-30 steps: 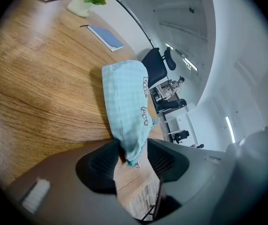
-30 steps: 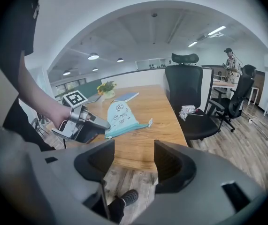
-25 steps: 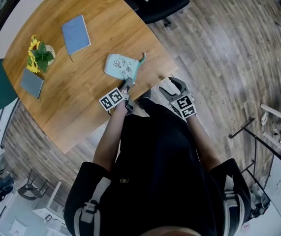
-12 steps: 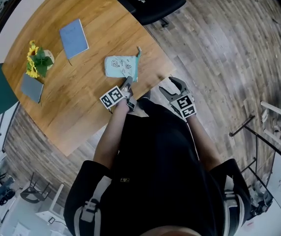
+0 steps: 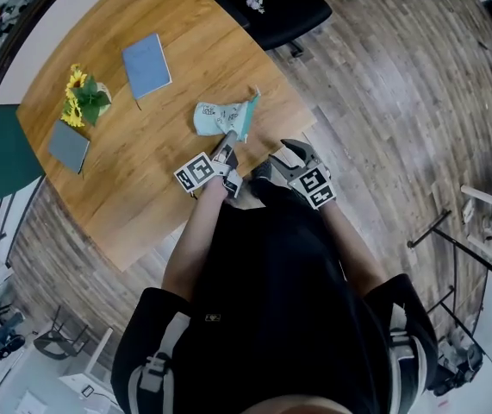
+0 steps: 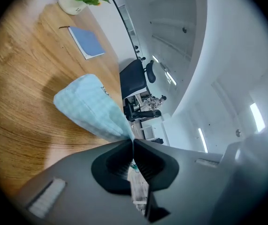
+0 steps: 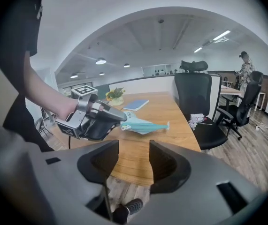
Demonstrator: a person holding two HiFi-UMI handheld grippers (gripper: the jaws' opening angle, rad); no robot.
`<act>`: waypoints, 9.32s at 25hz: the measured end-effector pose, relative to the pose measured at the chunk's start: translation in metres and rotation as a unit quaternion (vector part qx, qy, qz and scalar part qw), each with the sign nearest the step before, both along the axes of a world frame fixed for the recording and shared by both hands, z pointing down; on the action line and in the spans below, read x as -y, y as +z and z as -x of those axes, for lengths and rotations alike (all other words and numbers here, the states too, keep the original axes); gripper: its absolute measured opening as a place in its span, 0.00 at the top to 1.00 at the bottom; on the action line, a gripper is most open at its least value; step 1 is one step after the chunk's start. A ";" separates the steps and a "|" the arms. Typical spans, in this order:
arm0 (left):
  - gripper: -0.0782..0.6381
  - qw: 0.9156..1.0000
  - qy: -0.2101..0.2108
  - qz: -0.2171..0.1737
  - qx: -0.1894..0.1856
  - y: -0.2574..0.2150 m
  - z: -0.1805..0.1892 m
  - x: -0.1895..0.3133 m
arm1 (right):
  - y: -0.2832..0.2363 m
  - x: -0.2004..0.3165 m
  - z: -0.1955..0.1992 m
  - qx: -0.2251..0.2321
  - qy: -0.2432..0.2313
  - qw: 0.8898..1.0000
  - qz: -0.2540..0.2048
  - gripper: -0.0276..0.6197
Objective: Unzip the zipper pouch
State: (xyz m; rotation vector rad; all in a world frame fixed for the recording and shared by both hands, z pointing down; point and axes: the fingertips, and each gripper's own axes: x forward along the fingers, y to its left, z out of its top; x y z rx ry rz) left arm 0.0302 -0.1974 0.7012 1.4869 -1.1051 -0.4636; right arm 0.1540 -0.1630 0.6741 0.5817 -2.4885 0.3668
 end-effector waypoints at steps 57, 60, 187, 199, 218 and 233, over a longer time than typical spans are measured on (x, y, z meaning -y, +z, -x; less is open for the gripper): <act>0.89 0.988 0.062 -0.126 -0.061 -0.147 0.115 -0.122 | -0.129 -0.112 0.181 0.015 0.040 0.970 -0.238 0.94; 0.89 0.988 0.065 -0.129 -0.054 -0.147 0.117 -0.122 | -0.127 -0.112 0.185 0.025 0.036 0.974 -0.221 0.93; 0.89 0.967 0.199 -0.150 0.045 -0.135 0.130 -0.187 | -0.089 -0.071 0.172 0.012 0.157 0.982 -0.108 0.95; 0.89 0.966 0.205 -0.153 0.040 -0.135 0.124 -0.196 | -0.085 -0.070 0.155 0.011 0.176 0.979 -0.106 0.95; 0.89 0.968 0.198 -0.153 0.036 -0.133 0.133 -0.203 | -0.083 -0.060 0.147 0.017 0.193 0.976 -0.101 0.95; 0.89 0.976 0.139 -0.159 0.049 -0.137 0.169 -0.198 | -0.092 -0.069 0.173 0.005 0.157 0.978 -0.139 0.84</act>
